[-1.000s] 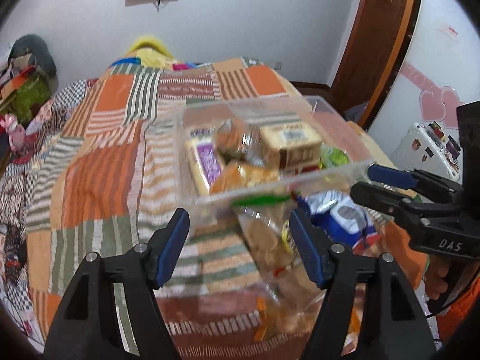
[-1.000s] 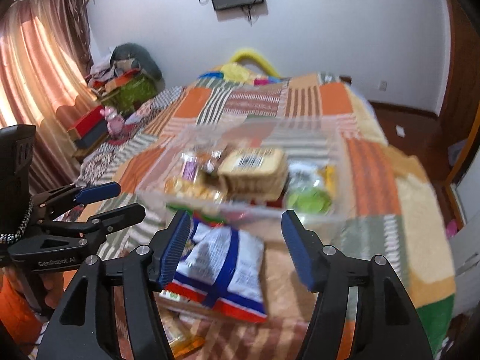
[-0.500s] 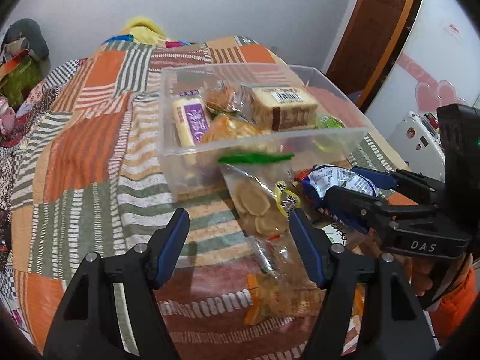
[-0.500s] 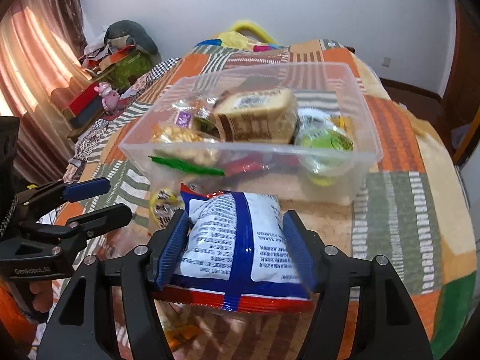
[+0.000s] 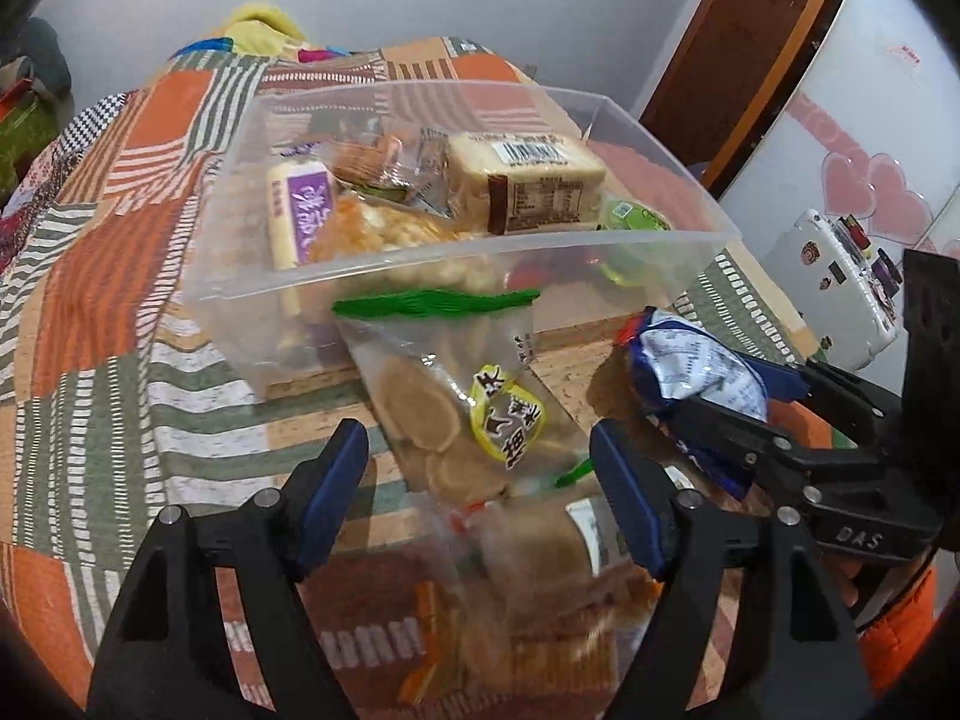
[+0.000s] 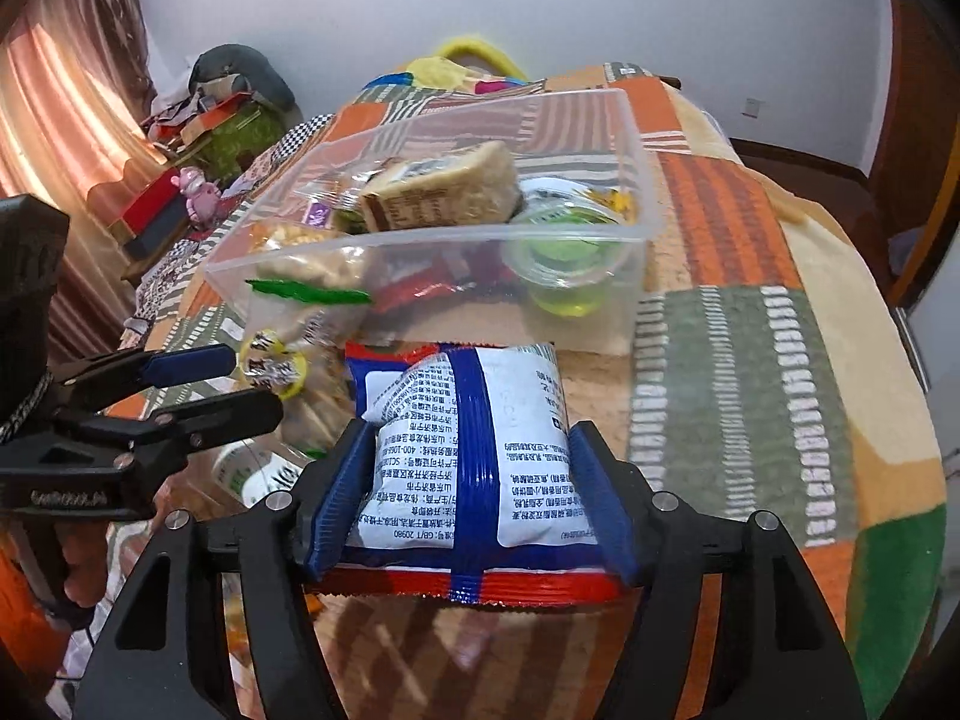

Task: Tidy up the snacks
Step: 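Grasp the cookie bag with green zip with the left gripper while the right grasps the blue-white chip bag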

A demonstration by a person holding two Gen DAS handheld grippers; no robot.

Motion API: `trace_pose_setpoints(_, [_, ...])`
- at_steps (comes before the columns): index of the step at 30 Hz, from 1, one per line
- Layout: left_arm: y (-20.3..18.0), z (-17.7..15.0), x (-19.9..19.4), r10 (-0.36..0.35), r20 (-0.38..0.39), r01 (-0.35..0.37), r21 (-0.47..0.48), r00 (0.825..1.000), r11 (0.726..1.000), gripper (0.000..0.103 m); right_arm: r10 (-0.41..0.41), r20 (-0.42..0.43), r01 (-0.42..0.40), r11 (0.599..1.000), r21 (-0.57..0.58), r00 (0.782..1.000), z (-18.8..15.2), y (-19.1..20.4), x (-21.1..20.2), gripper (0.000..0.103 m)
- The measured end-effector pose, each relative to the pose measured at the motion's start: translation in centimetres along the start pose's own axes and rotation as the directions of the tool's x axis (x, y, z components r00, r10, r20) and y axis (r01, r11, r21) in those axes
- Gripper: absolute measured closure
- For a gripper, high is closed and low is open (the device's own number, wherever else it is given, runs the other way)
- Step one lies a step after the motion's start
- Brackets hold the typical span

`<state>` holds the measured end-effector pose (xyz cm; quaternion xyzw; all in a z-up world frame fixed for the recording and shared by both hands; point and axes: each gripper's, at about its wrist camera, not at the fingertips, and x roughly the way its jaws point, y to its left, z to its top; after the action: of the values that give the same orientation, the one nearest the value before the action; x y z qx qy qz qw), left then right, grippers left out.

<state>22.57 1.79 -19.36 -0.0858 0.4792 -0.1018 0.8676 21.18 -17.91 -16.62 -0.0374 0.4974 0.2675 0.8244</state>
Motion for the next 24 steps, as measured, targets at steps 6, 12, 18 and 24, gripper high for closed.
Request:
trace_pose_setpoints(6, [-0.5,0.7,2.3,0.039,-0.025,-0.039,0.001,0.999,0.999,0.026,0.013,0.016,-0.014,1.000,0.017,1.000,-0.4,-0.5,-0.3,0.043])
trace_pose_setpoints(12, [-0.5,0.6,3.3,0.025,-0.020,-0.025,-0.015,1.000,1.000,0.028,0.004,0.036,-0.005,1.000,0.017,0.999,-0.8,-0.4,-0.4,0.046])
trace_pose_setpoints(18, [-0.7,-0.2,2.4,0.005,0.006,-0.005,-0.006,1.000,1.000,0.050,0.006,0.045,-0.006,1.000,0.013,0.999,-1.0,-0.3,-0.7,0.051])
trace_pose_setpoints(24, [0.3,-0.5,0.3,-0.008,0.038,0.010,-0.028,0.999,1.000,0.065,-0.002,0.055,0.001,1.000,0.014,0.998,-1.1,-0.1,-1.3,0.053])
